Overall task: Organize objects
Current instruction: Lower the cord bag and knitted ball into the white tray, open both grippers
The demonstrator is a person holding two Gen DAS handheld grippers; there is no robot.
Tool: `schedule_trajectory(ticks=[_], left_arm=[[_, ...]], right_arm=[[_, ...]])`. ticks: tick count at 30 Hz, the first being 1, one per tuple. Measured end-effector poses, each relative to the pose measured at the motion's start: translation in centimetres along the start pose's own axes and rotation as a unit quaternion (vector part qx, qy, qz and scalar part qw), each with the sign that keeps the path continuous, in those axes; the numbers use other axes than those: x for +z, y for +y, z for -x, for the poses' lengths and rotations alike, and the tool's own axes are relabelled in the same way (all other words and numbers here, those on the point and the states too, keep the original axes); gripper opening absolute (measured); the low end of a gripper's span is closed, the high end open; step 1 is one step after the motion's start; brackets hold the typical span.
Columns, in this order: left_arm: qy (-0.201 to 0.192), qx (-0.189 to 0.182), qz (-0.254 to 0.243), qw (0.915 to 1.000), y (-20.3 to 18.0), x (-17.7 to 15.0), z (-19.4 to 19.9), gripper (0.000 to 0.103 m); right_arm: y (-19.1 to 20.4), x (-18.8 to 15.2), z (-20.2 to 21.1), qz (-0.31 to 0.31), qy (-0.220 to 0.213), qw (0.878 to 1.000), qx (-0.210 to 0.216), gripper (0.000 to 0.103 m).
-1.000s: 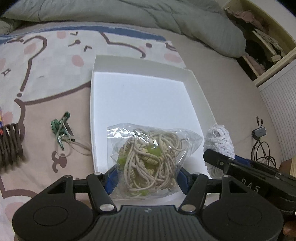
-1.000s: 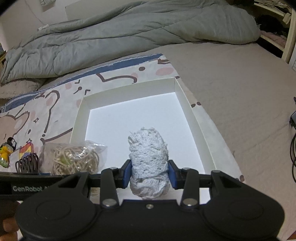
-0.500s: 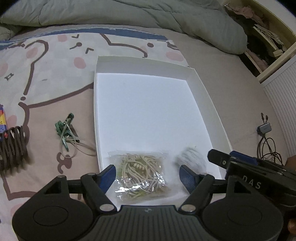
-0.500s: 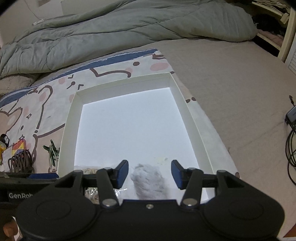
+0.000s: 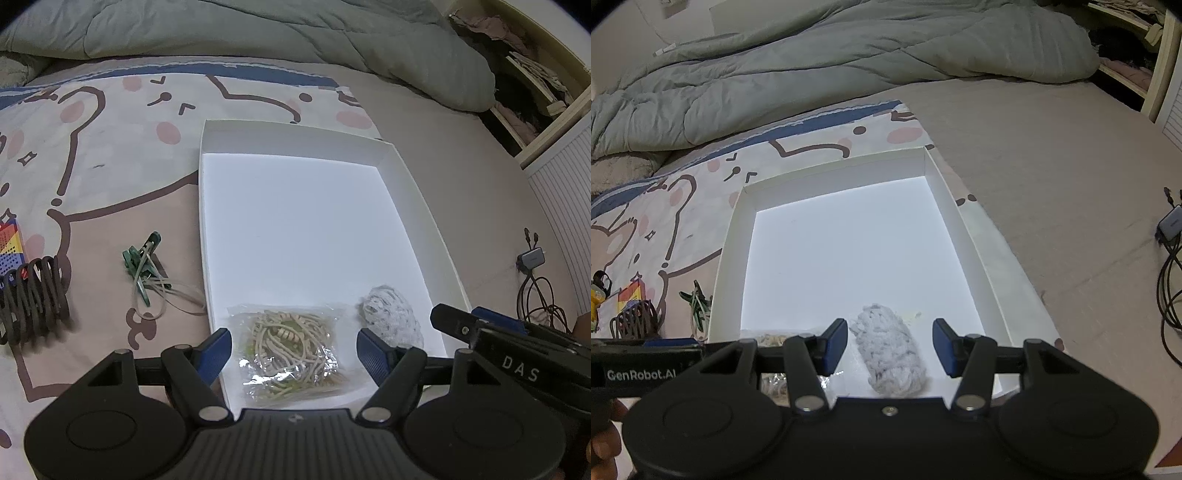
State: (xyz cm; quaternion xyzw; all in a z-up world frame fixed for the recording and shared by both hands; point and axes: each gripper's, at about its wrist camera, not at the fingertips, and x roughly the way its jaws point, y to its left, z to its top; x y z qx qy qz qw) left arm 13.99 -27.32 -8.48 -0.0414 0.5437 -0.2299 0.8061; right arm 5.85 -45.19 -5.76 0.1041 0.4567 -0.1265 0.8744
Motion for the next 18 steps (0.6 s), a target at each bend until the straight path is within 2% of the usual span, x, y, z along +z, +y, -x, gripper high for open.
schedule_trajectory(ticks=[12,18], left_arm=[[-0.021,0.014,-0.017,0.9995,0.0,-0.3,2.0,0.074],[-0.035,0.031,-0.036,0.9983,-0.2,-0.7,3.2,0.076]], right_arm=[[0.3,-0.5,2.4,0.001,-0.019,1.0,-0.001,0.056],[0.6,-0.7,3.8,0.003,-0.034,0.999,-0.009,0.069]])
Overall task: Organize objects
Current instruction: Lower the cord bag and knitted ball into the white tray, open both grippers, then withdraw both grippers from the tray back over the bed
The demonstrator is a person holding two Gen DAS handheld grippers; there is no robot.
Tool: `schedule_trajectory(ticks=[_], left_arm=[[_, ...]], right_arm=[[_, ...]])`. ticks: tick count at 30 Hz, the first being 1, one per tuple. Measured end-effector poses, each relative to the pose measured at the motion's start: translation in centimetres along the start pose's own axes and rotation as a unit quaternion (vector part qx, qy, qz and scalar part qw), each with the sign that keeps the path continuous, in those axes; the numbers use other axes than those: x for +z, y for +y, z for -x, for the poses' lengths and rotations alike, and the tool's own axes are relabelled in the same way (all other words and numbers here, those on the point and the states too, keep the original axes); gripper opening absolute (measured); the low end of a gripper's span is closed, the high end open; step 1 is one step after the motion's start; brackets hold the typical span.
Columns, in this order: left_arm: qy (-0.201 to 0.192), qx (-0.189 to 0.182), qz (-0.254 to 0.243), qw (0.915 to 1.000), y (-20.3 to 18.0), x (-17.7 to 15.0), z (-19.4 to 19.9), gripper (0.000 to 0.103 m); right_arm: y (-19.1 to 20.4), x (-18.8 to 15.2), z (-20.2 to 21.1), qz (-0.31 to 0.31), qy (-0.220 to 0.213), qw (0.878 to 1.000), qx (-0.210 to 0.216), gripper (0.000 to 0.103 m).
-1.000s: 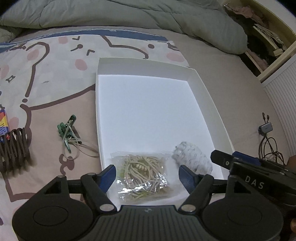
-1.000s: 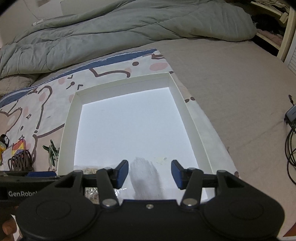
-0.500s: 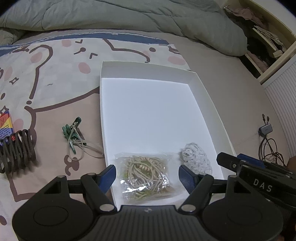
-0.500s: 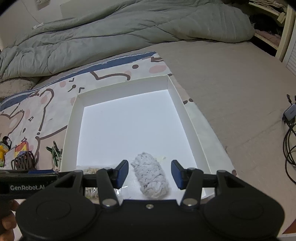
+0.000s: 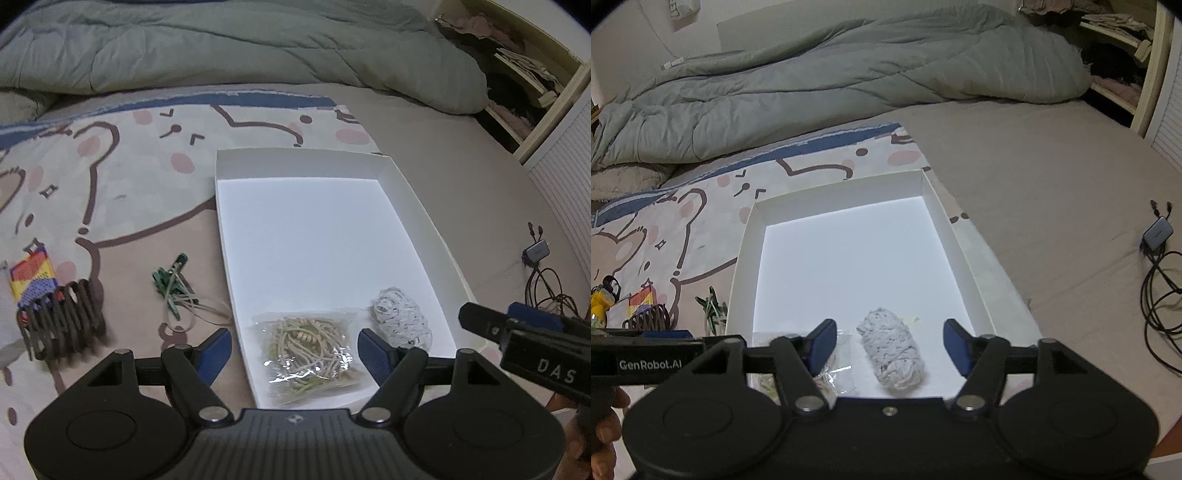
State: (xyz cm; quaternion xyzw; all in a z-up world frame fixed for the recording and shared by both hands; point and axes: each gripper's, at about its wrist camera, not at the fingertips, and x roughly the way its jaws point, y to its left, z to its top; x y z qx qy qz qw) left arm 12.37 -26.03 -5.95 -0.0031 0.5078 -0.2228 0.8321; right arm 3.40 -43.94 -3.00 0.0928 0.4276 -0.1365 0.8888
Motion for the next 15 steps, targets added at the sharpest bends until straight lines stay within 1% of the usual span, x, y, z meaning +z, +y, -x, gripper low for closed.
schedule_trajectory(ticks=[3,6,10,15], left_arm=[[-0.004,0.005,0.002,1.0,0.4,-0.1,0.6,0.078],[-0.01,0.013,0.01,0.9998,1.0,-0.2,1.3,0.089],[-0.027,0.028,0.007,0.9992,1.5,-0.3,2.5,0.097],[-0.044,0.046,0.004,0.998,2.4,-0.6,3.8,0.1]], right_arm=[[0.3,-0.1,0.6,0.003,-0.01,1.0,-0.008,0.075],[0.6,-0.2,1.2,0.008,-0.019,1.0,-0.016,0.081],[1.1,-0.3,1.6,0.012,-0.025,0.999,-0.021,0.089],[1.8,-0.4,2.1,0.018,-0.037,0.999,-0.026,0.098]])
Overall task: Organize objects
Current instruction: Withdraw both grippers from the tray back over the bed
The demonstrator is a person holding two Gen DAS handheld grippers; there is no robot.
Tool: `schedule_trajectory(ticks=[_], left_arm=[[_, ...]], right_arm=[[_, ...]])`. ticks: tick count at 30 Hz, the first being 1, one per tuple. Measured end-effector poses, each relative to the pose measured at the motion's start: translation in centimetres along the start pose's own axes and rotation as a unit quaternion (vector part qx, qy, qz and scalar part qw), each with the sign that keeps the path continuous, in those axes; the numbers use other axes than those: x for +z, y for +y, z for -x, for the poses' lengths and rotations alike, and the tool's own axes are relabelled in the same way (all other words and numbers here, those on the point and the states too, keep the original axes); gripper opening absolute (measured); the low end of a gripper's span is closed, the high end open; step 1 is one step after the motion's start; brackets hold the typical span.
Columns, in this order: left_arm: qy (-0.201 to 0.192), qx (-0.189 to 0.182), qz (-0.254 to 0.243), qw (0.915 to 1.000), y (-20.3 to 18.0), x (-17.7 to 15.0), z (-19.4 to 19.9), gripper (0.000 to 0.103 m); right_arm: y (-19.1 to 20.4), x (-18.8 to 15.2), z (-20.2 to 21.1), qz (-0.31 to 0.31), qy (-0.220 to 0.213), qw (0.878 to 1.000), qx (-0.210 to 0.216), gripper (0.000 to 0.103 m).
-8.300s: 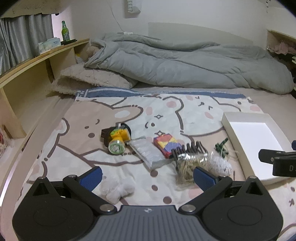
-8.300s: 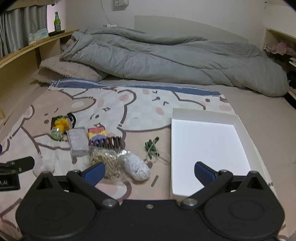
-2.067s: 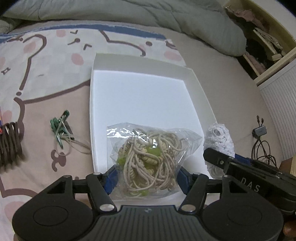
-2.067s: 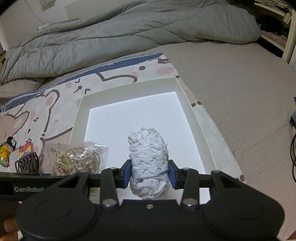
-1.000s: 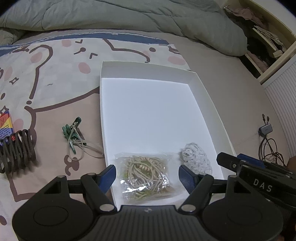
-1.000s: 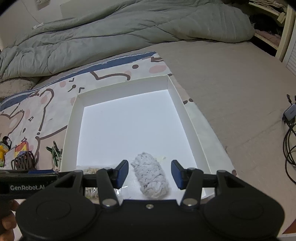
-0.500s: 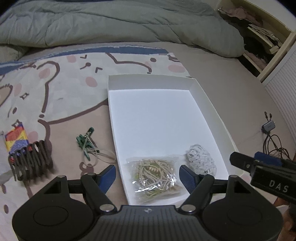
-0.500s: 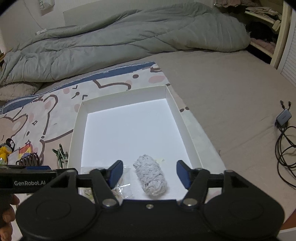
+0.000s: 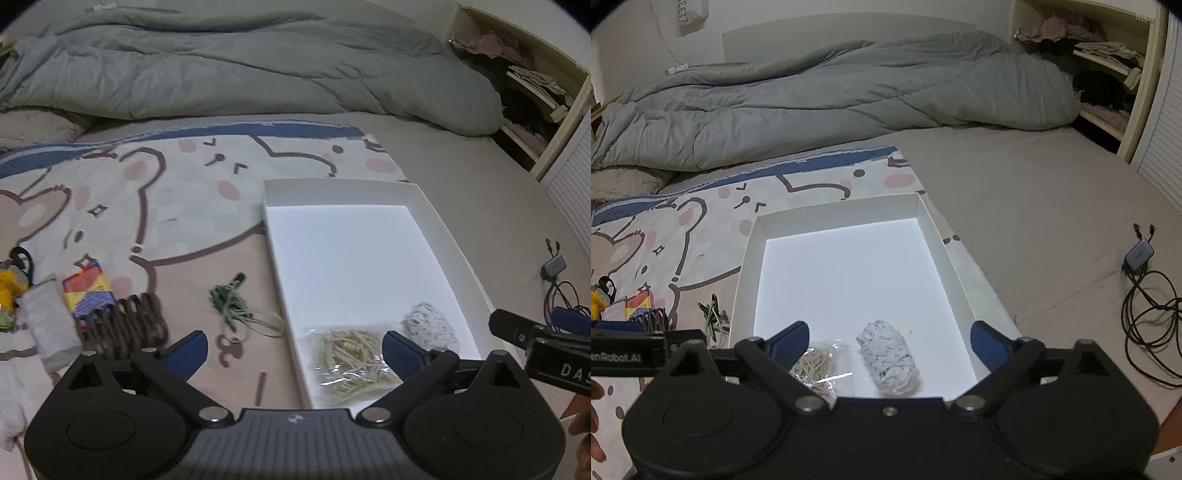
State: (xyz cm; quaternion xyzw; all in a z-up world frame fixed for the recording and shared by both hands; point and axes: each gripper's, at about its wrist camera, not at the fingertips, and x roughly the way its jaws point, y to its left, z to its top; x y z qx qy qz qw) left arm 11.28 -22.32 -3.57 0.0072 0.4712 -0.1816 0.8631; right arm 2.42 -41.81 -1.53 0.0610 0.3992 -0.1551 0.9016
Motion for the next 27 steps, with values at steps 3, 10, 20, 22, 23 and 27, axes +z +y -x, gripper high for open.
schedule_trajectory(ticks=[3,10,20,22,23,27], left_arm=[[-0.004,0.006,0.006,1.0,0.8,0.0,0.4,0.102],[-0.016,0.021,0.005,0.9996,2.5,-0.1,1.6,0.103],[-0.037,0.045,0.023,0.998,6.3,-0.1,3.9,0.103],[-0.041,0.051,0.026,0.9975,7.2,-0.1,4.3,0.103],[-0.043,0.053,0.027,0.9973,7.6,-0.2,4.6,0.103],[-0.05,0.066,0.034,0.996,9.6,-0.3,5.5,0.103]], right_arm=[[0.5,0.0,0.2,0.003,-0.004,1.0,-0.001,0.102],[1.6,0.2,0.7,0.005,-0.013,1.0,-0.002,0.103],[5.3,0.8,0.8,0.028,-0.018,0.999,0.023,0.103],[6.2,0.9,0.8,0.034,-0.019,0.999,0.028,0.103],[6.7,1.0,0.9,0.037,-0.019,0.999,0.032,0.103],[8.5,1.2,0.9,0.046,-0.021,0.998,0.044,0.103]])
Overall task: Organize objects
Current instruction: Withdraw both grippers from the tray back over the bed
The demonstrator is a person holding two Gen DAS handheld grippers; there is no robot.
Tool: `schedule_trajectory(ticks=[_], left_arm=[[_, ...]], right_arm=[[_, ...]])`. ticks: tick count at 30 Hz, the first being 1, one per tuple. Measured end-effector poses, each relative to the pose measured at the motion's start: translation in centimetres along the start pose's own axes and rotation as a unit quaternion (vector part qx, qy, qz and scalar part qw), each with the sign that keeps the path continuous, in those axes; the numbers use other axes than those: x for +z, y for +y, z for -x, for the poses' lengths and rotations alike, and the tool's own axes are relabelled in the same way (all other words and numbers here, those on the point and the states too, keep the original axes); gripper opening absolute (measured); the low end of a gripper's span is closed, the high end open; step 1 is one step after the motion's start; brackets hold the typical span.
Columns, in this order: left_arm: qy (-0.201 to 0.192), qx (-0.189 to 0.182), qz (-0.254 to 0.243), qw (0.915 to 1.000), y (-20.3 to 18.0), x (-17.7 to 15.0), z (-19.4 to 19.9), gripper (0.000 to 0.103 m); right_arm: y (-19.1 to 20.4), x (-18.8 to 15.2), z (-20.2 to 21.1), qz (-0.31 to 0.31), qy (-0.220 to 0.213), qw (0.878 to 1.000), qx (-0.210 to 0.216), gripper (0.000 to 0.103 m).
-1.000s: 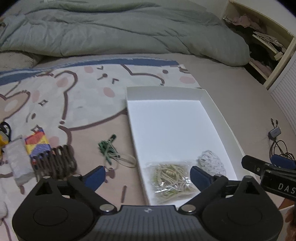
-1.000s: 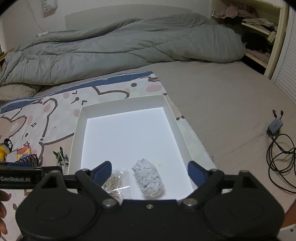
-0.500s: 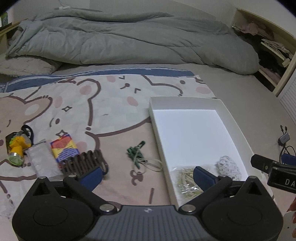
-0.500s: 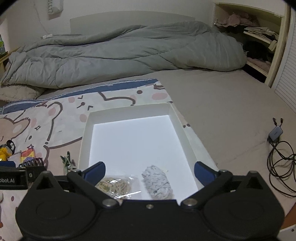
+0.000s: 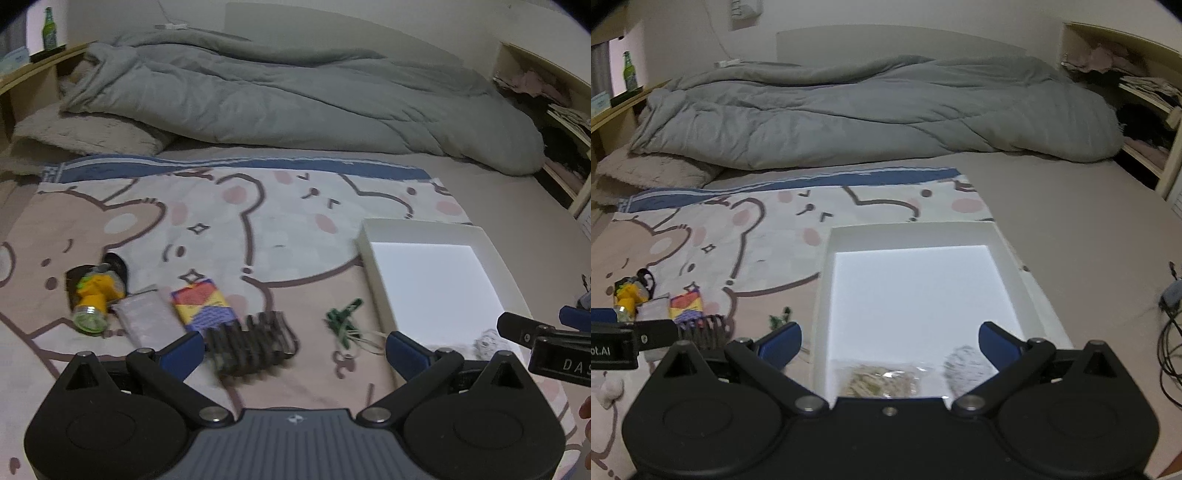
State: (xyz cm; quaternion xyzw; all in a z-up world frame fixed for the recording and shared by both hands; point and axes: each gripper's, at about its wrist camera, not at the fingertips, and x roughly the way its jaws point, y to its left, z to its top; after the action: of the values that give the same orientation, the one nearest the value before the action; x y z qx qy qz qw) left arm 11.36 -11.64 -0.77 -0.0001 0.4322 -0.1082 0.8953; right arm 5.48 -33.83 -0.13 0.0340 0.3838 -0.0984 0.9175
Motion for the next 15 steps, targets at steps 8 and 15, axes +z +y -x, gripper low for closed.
schedule_trajectory(ticks=[8,15], left_arm=[[-0.013,0.031,0.012,0.9994,4.1,-0.2,1.2,0.103],[-0.024,0.053,0.029,0.9979,7.5,-0.3,2.3,0.103]], right_arm=[[3.8,0.6,0.0,0.021,-0.005,0.999,0.028,0.103],[6.6,1.0,0.1,0.033,-0.009,0.998,0.048,0.103]])
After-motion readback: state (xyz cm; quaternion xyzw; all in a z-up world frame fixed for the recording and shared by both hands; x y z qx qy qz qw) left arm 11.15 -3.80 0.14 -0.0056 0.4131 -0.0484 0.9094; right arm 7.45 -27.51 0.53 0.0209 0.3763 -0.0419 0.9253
